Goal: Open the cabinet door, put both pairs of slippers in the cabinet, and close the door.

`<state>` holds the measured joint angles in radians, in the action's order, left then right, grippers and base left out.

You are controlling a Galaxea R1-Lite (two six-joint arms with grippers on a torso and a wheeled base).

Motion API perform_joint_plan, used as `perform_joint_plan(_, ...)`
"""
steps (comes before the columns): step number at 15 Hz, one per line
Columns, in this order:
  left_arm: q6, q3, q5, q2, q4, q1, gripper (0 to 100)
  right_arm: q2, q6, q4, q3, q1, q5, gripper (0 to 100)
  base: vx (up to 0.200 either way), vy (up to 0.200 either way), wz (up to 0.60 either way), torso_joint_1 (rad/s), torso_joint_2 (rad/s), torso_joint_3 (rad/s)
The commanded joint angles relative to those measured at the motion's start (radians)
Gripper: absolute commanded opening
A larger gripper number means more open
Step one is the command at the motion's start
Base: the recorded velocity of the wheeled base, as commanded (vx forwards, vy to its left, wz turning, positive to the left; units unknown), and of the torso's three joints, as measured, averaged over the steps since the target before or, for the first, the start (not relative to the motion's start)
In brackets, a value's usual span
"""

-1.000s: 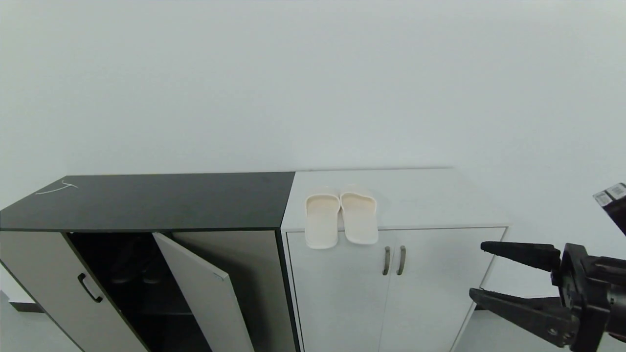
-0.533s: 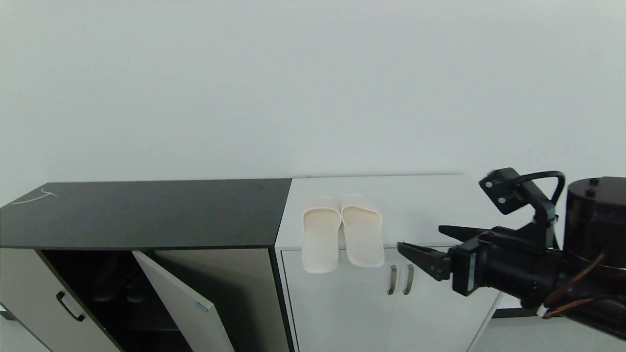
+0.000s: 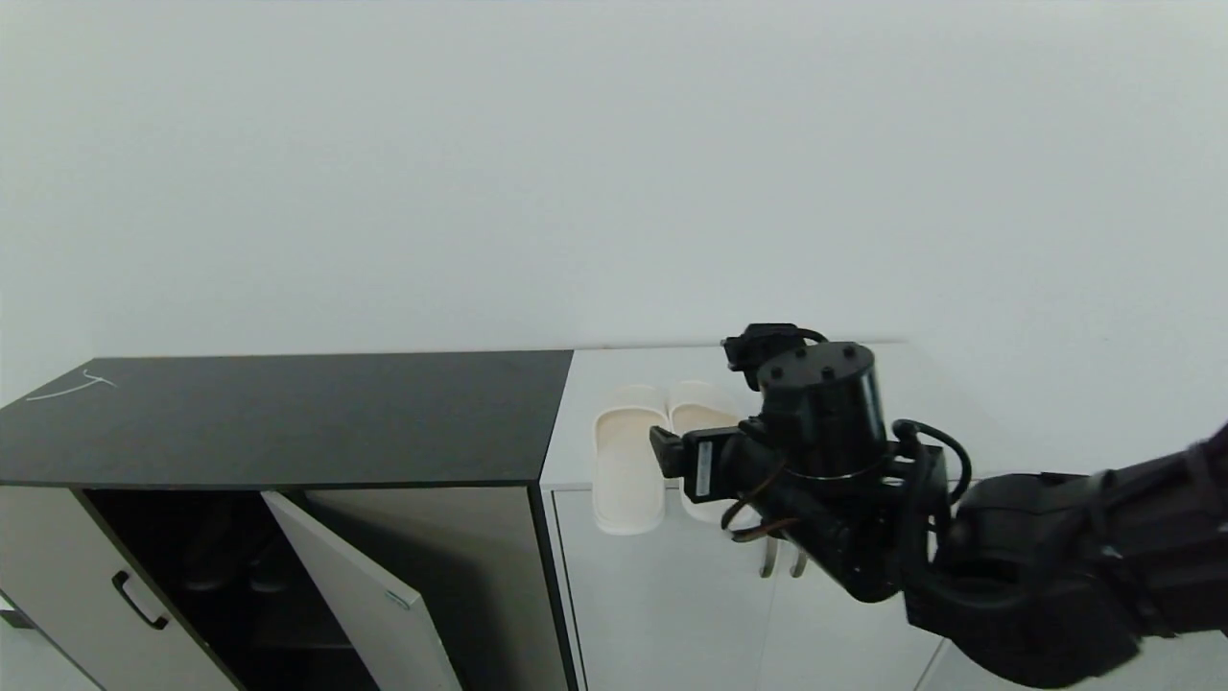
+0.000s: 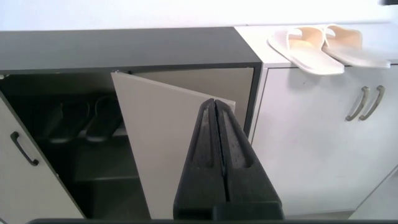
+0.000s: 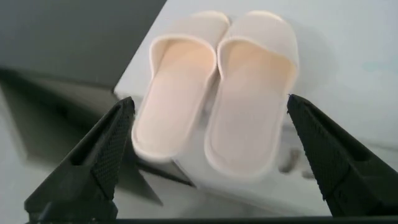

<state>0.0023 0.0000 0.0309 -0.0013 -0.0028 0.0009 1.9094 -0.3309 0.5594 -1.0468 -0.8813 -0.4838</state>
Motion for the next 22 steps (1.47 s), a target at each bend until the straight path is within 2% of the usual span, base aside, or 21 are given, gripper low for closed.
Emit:
perform_joint_plan(1,0.001,0.0,0.0,0.001,0.0,0.001,0,0.16,-0.01,-0.016,-0.131,0.013,-0.021,100,0.0,0.0,0.0,0.0,0.0,0.0)
perform_joint_plan(9,0.001,0.0,0.0,0.001,0.0,0.001,0,0.376,0.001,-0.058,-0.375,0.105,-0.022,100,0.0,0.0,0.0,0.0,0.0,0.0)
perform_joint_plan(14,-0.001,0.0,0.0,0.001,0.0,0.001,0,0.456,0.003,-0.144,-0.522,0.131,-0.045,100,0.0,0.0,0.0,0.0,0.0,0.0)
perform_joint_plan(22,0.001,0.0,0.0,0.001,0.0,0.001,0,0.583,0.056,-0.194,-0.723,0.153,-0.059,100,0.0,0.0,0.0,0.0,0.0,0.0)
